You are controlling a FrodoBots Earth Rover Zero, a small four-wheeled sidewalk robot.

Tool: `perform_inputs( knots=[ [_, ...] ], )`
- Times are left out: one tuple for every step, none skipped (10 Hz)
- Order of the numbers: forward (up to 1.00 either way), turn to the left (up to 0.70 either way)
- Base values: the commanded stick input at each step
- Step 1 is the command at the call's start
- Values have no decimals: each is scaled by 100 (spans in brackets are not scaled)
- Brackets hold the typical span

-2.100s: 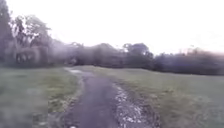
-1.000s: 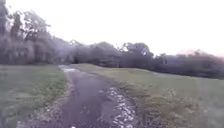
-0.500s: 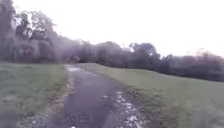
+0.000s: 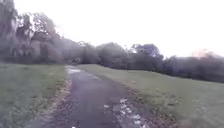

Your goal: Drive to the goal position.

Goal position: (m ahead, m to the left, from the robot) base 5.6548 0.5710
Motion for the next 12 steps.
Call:
perform_inputs(
  knots=[
    [70, 29],
    [70, 18],
    [70, 0],
    [70, 0],
    [70, 0],
    [70, 0],
    [70, 0],
    [70, 0],
    [70, 0],
    [70, 0],
    [70, 0],
    [70, 0]
  ],
)
